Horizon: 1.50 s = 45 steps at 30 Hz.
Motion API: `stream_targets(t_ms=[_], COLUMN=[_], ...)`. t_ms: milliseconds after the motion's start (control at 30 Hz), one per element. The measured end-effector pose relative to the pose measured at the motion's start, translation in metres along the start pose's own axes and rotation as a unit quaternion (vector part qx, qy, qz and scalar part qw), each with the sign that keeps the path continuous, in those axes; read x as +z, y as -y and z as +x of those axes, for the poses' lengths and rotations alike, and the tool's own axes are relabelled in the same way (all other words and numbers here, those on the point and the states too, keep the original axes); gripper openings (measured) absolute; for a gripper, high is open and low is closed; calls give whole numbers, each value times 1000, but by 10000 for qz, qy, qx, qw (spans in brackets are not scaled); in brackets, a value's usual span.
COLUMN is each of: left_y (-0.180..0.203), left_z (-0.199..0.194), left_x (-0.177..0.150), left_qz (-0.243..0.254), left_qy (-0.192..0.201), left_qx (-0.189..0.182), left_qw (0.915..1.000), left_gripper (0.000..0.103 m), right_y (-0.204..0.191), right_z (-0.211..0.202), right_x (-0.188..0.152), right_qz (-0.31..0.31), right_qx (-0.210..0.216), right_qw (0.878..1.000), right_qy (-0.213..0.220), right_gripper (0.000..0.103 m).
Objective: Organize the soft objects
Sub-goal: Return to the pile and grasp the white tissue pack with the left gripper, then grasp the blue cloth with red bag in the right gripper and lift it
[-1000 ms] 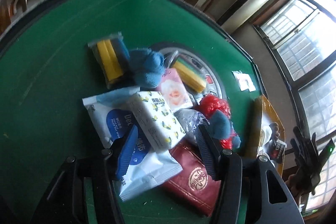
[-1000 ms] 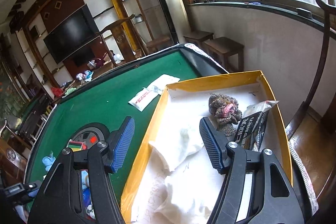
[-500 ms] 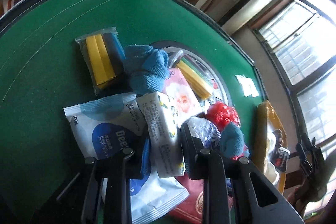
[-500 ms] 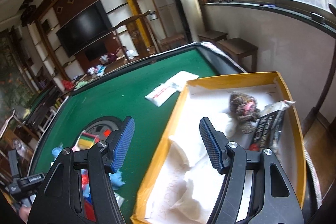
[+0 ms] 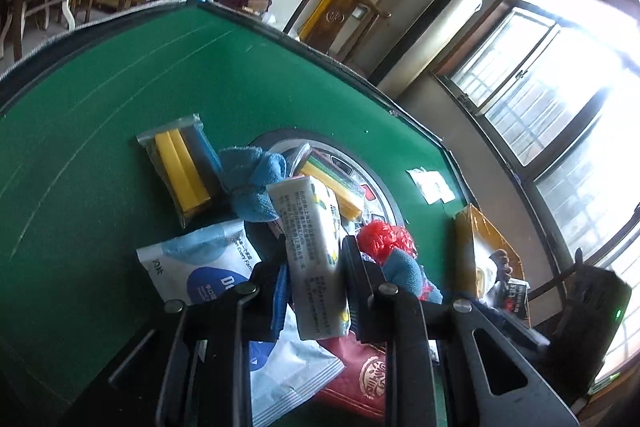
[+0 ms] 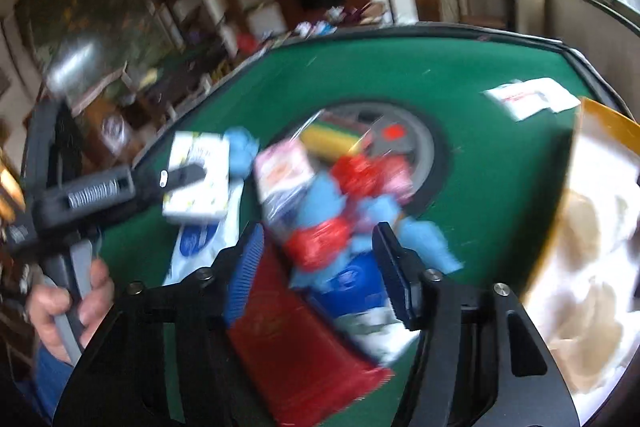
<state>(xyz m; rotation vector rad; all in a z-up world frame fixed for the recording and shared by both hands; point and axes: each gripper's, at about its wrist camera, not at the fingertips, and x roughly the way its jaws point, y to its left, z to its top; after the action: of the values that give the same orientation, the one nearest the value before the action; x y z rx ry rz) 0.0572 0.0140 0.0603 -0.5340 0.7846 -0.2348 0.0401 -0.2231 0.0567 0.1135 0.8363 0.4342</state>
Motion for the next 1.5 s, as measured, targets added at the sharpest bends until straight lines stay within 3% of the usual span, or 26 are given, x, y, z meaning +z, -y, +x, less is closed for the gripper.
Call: stream_targets(t_ms=[67, 300, 367, 400, 700, 833, 1200, 1500], left_y=[2, 5, 7, 7, 18, 25, 47, 74], left_z=[-1, 1, 0, 0, -3, -4, 0, 3], left_x=[-1, -1, -2, -2, -6, -9, -22, -37], left_qz=[63, 144, 178, 204, 405, 555, 1130, 1503], left_qy=[52, 33, 51, 69, 139, 213, 341, 231], left_qx=[35, 37, 41, 54, -40, -79, 114, -180], left_qw=[10000, 9999, 9998, 9998, 9991, 9982, 9929, 9882], left_gripper=[24, 24, 24, 24, 24, 24, 24, 24], right_y=[-7, -2, -3, -3, -4, 0, 22, 65], right_z=[9, 51, 59, 61, 23, 13, -10, -40], right_x=[-3, 1, -1, -3, -3, -2, 1, 9], right_qz=[-189, 38, 46, 54, 148, 183, 439, 1010], right_qx=[-350, -300, -266, -283, 305, 353, 103, -331], right_qw=[9992, 9987, 9982, 9979, 9994, 9989, 9973, 9904], right_qy=[-11, -401, -532, -576, 84, 255, 586, 882], right_gripper=[57, 57, 36, 36, 36, 36, 36, 36])
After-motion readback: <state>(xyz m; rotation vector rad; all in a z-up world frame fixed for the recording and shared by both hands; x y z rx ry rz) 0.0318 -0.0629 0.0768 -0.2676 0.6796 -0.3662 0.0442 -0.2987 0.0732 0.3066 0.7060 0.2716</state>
